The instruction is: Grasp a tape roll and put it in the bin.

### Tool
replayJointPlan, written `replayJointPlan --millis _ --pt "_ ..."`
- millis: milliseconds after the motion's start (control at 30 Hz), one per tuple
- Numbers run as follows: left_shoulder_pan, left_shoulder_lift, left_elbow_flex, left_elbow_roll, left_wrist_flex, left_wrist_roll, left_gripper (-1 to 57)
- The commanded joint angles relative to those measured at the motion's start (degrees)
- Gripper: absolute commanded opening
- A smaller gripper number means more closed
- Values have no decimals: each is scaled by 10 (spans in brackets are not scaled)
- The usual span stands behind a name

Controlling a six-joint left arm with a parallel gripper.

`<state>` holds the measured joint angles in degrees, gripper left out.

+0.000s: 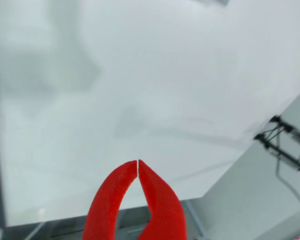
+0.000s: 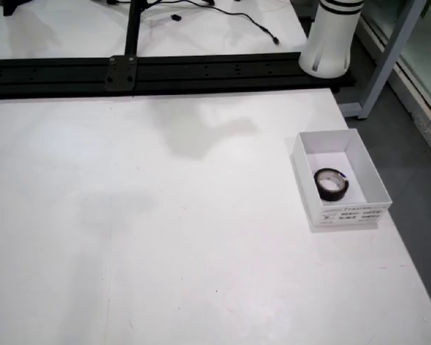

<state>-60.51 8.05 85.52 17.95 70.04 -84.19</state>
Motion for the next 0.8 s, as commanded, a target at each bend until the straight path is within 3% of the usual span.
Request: replayJointPlan --millis 33,800 --pt "-121 -25 0 -46 11 1 -5" --pt "-108 -25 0 -46 11 1 -5"
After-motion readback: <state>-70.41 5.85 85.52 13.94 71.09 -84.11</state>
